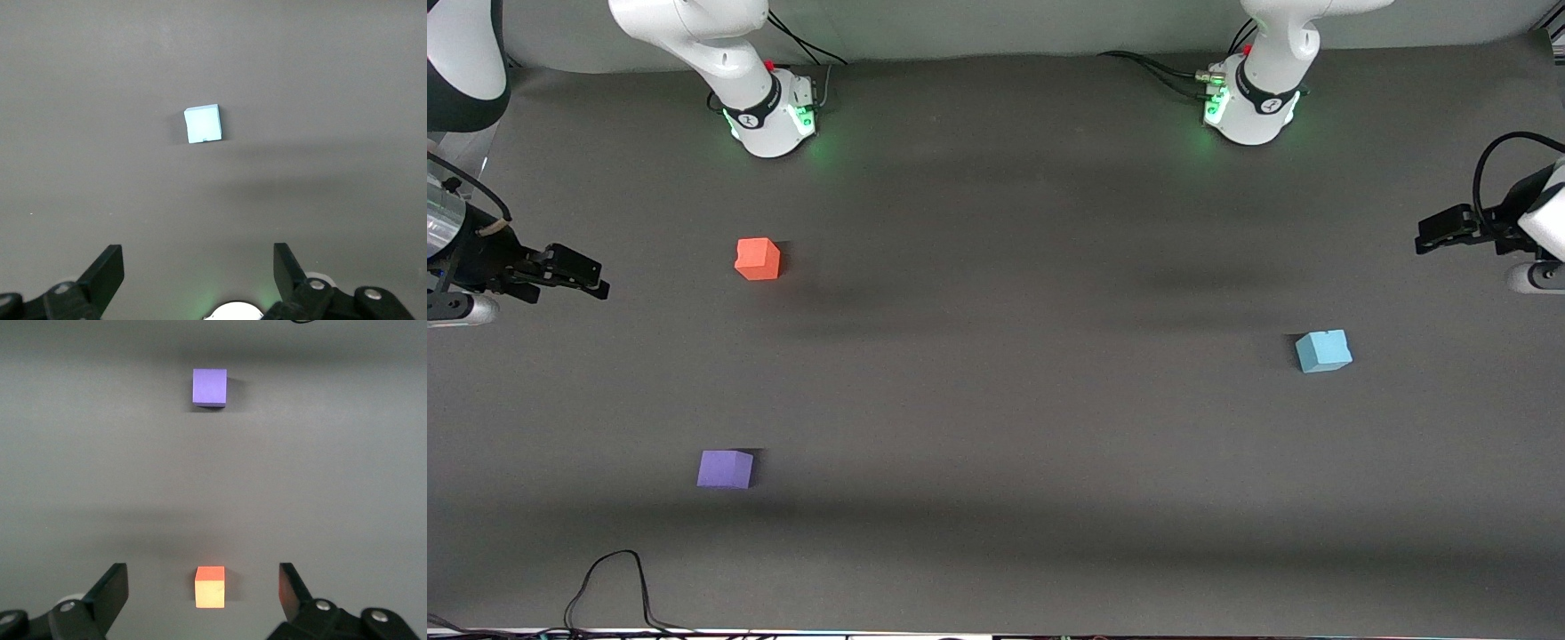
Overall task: Place blue block between orange and purple blocks
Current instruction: 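Move the left gripper toward the light blue cube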
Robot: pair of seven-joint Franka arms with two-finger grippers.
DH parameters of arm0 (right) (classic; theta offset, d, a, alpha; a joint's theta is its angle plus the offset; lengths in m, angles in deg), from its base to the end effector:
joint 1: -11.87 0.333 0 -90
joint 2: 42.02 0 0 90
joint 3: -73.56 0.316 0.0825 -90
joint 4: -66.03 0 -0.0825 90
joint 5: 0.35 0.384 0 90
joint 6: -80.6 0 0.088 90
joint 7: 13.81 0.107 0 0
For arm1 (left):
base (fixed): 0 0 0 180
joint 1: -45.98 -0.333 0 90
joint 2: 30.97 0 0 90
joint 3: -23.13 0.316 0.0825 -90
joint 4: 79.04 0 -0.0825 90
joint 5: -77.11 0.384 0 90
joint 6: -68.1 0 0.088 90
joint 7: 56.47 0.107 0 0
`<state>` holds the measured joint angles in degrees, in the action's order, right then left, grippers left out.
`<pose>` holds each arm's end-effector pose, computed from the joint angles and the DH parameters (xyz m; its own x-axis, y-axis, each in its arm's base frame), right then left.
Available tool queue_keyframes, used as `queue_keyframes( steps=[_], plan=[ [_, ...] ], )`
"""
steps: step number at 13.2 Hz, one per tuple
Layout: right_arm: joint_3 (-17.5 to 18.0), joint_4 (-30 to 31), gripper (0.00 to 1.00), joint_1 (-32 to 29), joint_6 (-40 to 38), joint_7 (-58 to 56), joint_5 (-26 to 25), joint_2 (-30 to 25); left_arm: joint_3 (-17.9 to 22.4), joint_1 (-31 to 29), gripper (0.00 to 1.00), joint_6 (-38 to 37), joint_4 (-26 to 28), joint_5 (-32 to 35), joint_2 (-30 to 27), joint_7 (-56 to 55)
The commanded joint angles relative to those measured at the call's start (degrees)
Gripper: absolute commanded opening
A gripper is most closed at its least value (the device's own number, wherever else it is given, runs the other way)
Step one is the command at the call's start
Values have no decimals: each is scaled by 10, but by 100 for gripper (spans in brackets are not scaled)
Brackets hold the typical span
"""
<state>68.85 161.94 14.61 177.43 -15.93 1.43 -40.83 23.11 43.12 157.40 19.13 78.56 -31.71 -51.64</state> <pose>0.5676 -0.0161 0.5743 1.0000 -0.0011 -0.0036 -0.0012 -0.9996 -0.0293 0.5410 0.0296 0.5639 0.9891 -0.0349 -0.1430 -0.0372 -0.9992 -0.0131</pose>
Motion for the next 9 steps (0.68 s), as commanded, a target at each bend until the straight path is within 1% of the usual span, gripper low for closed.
queue_keyframes(
  steps=[1,4,6,7,9],
  plan=[
    [-5,5,100,4,8,-2,10,-5,-2,-9,100,80,88,9,-32,9],
    [-5,5,100,4,8,-2,10,-5,-2,-10,100,173,153,9,-11,11],
    [-6,5,100,4,8,-2,10,-5,-2,-10,100,260,210,9,6,10],
    [-6,5,100,4,8,-2,10,-5,-1,-10,100,298,230,10,20,11],
    [-6,5,100,4,8,-2,10,-5,-1,-20,100,362,250,10,50,11]
  ],
)
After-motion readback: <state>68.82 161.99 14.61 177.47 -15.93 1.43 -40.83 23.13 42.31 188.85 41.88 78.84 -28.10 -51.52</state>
